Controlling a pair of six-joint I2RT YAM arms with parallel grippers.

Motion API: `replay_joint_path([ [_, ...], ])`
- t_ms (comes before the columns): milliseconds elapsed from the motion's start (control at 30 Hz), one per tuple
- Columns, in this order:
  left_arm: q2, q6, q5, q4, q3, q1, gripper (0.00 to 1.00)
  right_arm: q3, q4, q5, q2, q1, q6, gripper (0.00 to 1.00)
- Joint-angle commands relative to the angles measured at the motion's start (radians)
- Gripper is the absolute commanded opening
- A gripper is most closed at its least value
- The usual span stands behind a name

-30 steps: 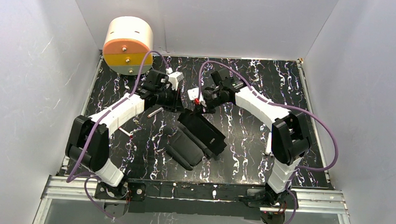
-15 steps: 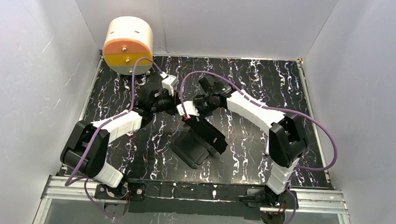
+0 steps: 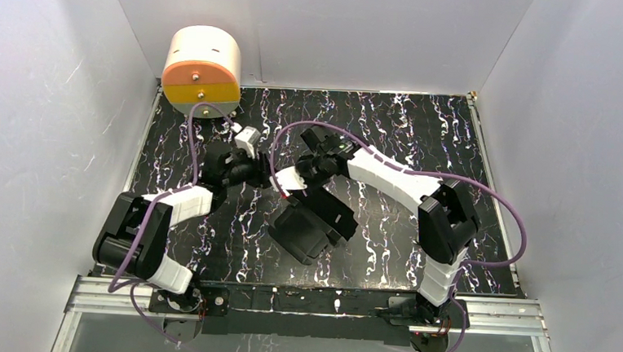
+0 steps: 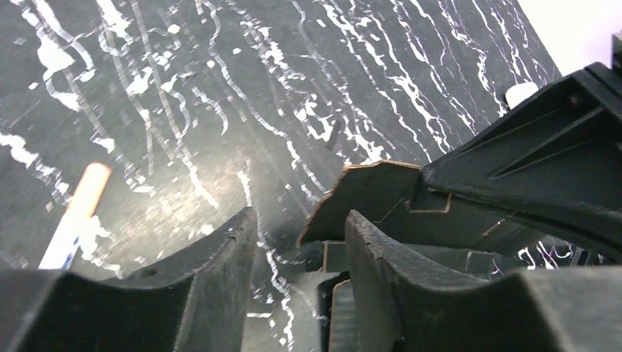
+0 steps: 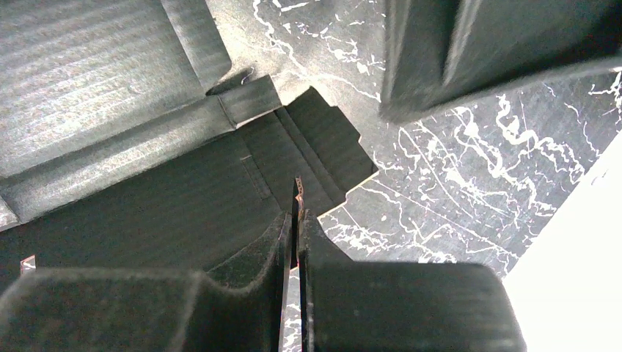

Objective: Fold the paper box
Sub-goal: Fold the paper box at the center of the board.

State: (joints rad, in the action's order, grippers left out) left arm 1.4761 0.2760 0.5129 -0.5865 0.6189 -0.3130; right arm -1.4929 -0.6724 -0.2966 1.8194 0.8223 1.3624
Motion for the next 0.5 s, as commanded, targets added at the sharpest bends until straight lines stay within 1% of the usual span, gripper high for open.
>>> replay_joint_path([
  [0,0.027,0.018,0.216,-0.177,-0.043,0.093,0.49,-0.06,-0.001,0.042,0.027,0.029,0.02,0.15],
  [100,0.08,0.002,0.329,-0.193,-0.019,0.101,0.54,-0.083,-0.022,0.053,0.041,0.038,0.026,0.15],
  [167,0.103,-0.018,0.368,-0.192,-0.005,0.101,0.56,-0.1,-0.037,0.056,0.047,0.041,0.028,0.15],
  [333,0.145,-0.061,0.412,-0.18,0.013,0.101,0.58,-0.109,-0.051,0.078,0.051,0.057,0.042,0.15],
  [467,0.208,-0.077,0.446,-0.165,0.05,0.101,0.58,-0.103,-0.054,0.102,0.058,0.07,0.044,0.15],
])
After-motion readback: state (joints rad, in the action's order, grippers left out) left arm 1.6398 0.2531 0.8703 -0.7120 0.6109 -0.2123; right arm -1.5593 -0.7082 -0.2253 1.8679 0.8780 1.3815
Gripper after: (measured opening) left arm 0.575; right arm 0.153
